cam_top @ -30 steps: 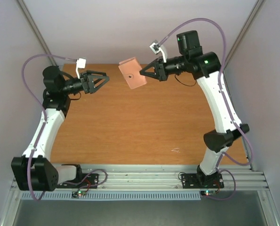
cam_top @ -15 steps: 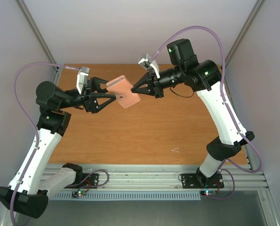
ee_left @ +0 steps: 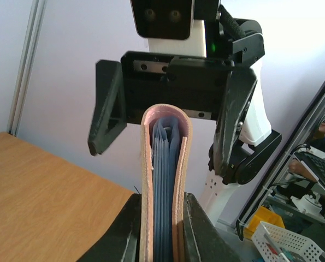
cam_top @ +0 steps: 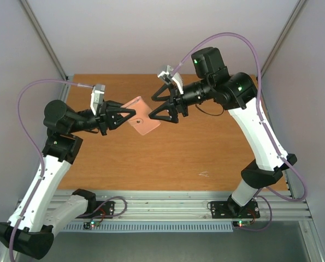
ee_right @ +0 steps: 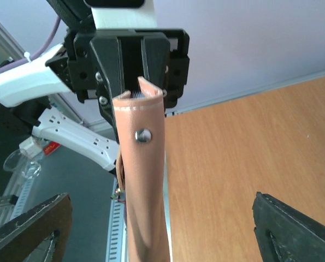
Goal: Take the credit cards out of the card holder
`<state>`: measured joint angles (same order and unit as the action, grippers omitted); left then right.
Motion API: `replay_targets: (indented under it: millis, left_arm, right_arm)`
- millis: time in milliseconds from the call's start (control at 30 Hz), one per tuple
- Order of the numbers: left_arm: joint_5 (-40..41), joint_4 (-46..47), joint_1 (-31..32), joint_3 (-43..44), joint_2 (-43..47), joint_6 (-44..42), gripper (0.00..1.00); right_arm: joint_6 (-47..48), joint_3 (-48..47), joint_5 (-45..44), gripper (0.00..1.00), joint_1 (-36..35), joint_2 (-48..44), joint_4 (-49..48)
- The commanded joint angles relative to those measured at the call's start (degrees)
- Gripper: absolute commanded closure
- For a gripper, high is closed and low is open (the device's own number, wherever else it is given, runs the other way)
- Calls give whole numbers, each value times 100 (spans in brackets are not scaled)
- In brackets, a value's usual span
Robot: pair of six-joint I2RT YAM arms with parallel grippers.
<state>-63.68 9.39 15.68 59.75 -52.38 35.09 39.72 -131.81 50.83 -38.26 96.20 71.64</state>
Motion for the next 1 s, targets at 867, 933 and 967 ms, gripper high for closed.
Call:
replay_targets:
  millis: [867,933,967]
  left_arm:
    - [3045,-744,61,-304,316,-1469,32]
    - [3264,-877,93,-227,285,-1941,32]
    - [3319,-910,129,-182,256,-2080,32]
  right_arm:
    - [-2672,2158,-4566,99,-976,-975,-3465]
    - [-2679,2583,-5895,99,-1449,-1172,-3974]
    - [-2652,2610,-6379,99,-1657,-1170,-4092]
